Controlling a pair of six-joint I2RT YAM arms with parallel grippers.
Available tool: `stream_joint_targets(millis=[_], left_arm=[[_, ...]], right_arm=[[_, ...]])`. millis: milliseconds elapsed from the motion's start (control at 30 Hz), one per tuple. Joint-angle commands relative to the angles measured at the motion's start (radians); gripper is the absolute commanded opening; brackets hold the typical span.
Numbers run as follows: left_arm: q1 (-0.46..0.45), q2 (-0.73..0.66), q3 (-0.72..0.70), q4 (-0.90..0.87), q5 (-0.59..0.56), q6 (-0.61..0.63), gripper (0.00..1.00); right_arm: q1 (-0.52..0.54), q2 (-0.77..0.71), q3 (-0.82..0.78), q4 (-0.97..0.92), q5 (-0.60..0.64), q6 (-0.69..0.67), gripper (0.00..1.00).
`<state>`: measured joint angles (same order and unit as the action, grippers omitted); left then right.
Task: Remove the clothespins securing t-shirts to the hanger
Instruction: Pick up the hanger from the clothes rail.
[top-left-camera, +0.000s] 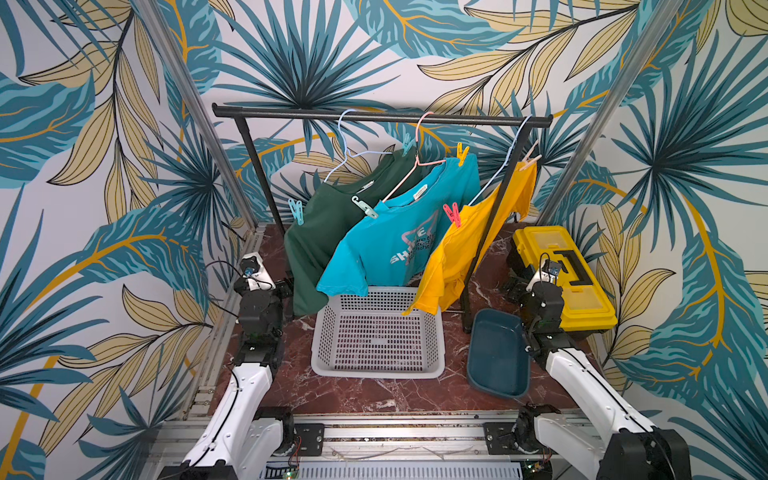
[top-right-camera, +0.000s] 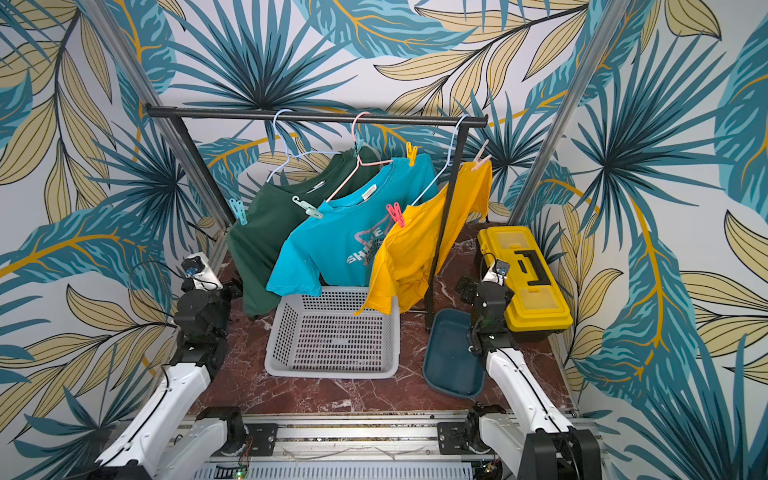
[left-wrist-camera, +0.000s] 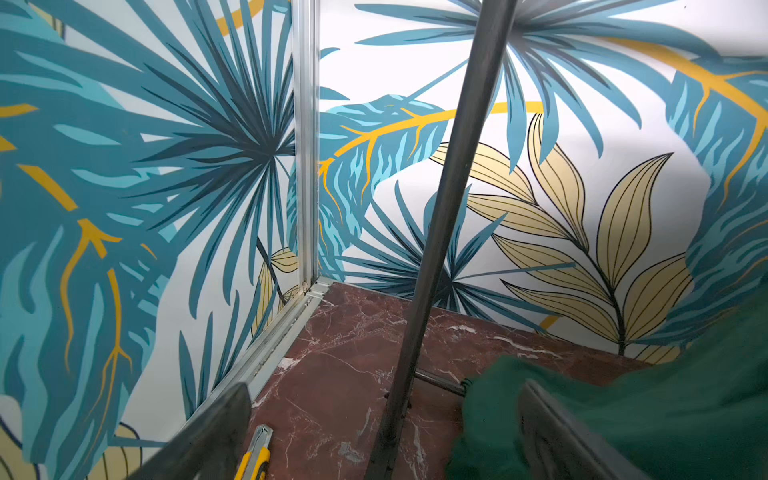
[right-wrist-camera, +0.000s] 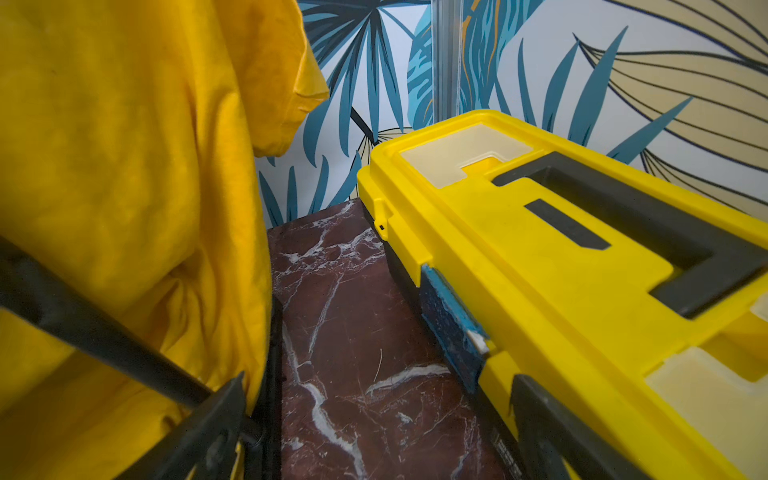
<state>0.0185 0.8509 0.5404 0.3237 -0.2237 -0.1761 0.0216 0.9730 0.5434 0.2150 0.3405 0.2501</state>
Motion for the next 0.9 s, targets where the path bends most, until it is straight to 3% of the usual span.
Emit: stream_joint_targets(millis=[0,200,333,500,733,867], left_arm=[[0.006,-0.025,0.108,-0.274,0.027,-0.062,1.0],[0.05,-0.008,0.333,-0.567,0.095,-0.078,1.0],[0.167,0.048,0.457,-0.74,0.266,-0.046,1.0],[0.317,0.059,0.52,-0.793,0.537,-0.026,1.0],[0.334,0.033,0.631,-0.856,0.425,0.015,0.99],[0.334,-0.025,0.652,-0.851,0.508,0.028,1.0]], right_arm=[[0.006,-0.068,0.026,-0.223,-0.064,0.068,0.99],[0.007,-0.115,0.074,-0.423,-0.092,0.11,0.99],[0.006,-0.099,0.068,-0.424,-0.118,0.088,0.99],[0.007,-0.053,0.1,-0.423,-0.187,0.081,0.99],[0.007,-0.031,0.141,-0.495,-0.227,0.086,0.99],[0.006,-0.043,0.133,-0.477,-0.251,0.086,0.99]])
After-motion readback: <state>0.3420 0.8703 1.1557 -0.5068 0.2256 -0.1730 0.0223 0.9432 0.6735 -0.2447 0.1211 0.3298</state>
